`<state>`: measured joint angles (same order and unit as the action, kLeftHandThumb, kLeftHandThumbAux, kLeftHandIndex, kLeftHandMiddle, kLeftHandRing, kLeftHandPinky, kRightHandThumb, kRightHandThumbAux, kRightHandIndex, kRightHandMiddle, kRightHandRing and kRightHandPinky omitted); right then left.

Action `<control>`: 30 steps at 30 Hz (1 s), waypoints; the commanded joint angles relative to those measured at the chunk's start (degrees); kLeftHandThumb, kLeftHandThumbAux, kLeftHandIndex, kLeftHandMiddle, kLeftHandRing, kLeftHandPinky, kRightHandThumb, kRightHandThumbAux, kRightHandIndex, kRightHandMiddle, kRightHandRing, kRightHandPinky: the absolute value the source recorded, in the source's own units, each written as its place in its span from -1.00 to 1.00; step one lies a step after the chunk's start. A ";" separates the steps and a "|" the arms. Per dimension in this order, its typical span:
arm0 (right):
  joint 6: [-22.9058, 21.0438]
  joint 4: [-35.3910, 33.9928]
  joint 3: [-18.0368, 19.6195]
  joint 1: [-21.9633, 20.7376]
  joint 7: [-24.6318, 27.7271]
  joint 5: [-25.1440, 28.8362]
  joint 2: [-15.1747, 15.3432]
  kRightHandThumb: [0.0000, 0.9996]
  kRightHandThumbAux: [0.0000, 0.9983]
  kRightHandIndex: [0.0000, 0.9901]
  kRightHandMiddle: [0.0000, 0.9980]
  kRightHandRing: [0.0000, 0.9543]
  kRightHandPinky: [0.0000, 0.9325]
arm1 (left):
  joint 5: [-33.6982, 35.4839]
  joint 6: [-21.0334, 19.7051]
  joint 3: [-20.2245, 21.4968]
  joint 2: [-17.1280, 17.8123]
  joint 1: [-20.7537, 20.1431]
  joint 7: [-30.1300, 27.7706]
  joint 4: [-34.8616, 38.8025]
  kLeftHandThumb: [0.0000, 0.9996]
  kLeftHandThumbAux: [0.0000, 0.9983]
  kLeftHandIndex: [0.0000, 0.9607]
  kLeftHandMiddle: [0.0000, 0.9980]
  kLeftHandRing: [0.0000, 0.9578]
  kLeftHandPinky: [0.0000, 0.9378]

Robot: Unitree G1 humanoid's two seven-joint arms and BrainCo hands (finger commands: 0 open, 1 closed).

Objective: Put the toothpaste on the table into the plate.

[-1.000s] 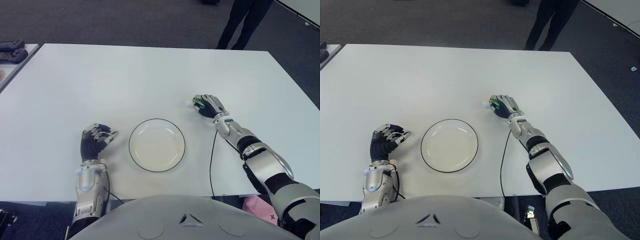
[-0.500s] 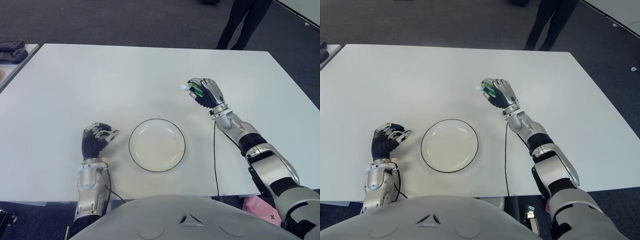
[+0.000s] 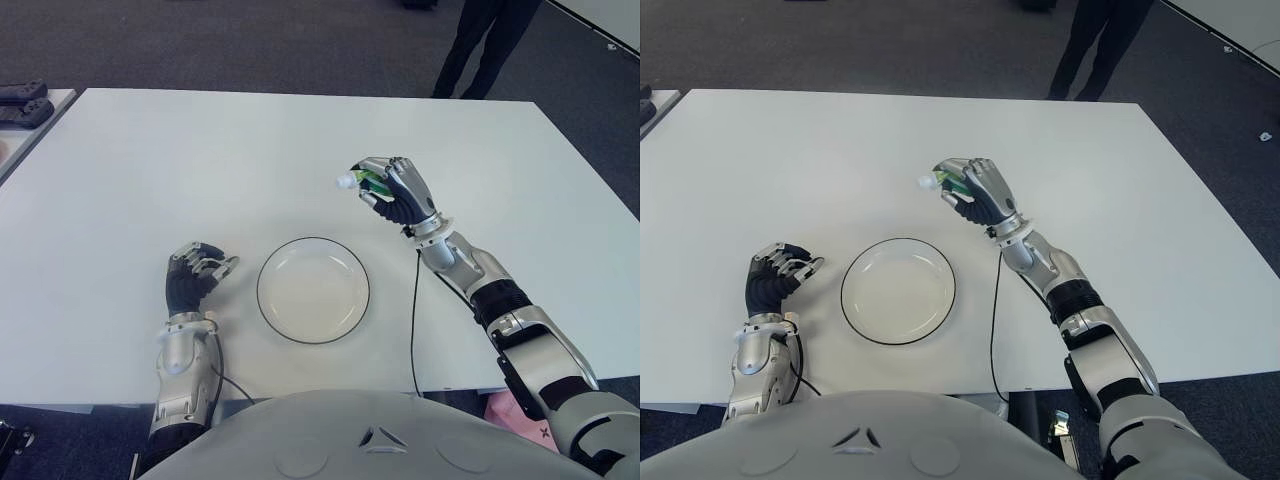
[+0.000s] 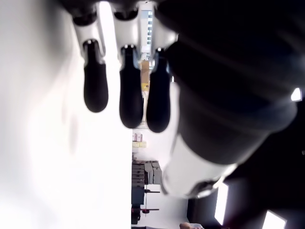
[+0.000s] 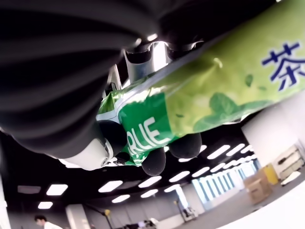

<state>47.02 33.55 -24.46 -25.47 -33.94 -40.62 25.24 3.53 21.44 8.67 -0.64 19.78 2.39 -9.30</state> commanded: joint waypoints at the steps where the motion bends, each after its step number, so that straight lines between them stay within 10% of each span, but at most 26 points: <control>1: 2.37 -4.62 -0.63 1.22 0.40 -2.47 -1.06 0.45 0.43 -0.11 0.77 0.86 0.90 | -1.00 -1.46 -0.27 -0.79 0.54 1.14 -2.26 -0.93 1.00 0.17 0.08 0.13 0.11; 15: 11.63 -10.10 -4.60 4.13 9.69 -3.26 -1.51 0.45 0.43 -0.11 0.79 0.86 0.91 | -1.67 -1.44 -0.70 -0.93 0.54 1.60 -2.04 -0.94 1.00 0.18 0.09 0.15 0.14; 30: 9.94 -14.70 -9.50 4.90 20.89 -10.46 -0.31 0.44 0.43 -0.11 0.78 0.87 0.92 | -1.98 -2.14 -0.80 -1.48 0.95 2.51 -1.34 -0.91 1.00 0.19 0.10 0.15 0.14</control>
<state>57.79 19.56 -32.72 -19.60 -17.63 -50.50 23.89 2.08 21.35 8.19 -1.45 19.60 4.34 -9.35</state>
